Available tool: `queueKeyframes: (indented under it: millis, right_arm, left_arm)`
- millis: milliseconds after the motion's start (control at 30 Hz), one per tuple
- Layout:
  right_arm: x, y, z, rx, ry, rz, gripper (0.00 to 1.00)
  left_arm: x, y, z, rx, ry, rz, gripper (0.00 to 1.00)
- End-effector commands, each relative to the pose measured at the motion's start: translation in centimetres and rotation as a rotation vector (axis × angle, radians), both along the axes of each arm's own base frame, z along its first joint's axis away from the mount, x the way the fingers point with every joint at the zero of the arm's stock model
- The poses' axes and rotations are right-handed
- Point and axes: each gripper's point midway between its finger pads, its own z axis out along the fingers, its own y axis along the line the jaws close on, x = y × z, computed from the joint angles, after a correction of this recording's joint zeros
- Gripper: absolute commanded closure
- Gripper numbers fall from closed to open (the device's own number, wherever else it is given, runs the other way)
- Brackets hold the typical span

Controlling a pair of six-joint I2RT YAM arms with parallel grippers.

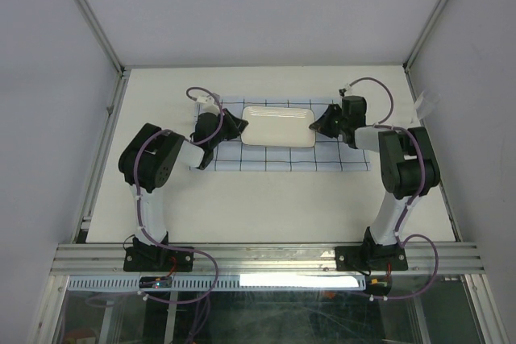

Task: Set the dinner table for one person
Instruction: Place the plate on the napkin.

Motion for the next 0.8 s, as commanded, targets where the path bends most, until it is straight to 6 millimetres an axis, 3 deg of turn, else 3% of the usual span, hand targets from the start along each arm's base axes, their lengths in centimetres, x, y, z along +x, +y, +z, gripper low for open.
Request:
queueKeyframes:
  millis: [0,767]
  right_arm:
    - [4.0,0.0,4.3,0.006,-0.168,-0.017,1.00]
    - [4.5,-0.2,3.3,-0.002,-0.149,-0.009,1.00]
  left_arm:
    - [-1.3,-3.6,5.9,-0.122,-0.187,-0.181,1.00]
    - [-1.6,-3.5,4.4,-0.126,-0.163,-0.175,1.00]
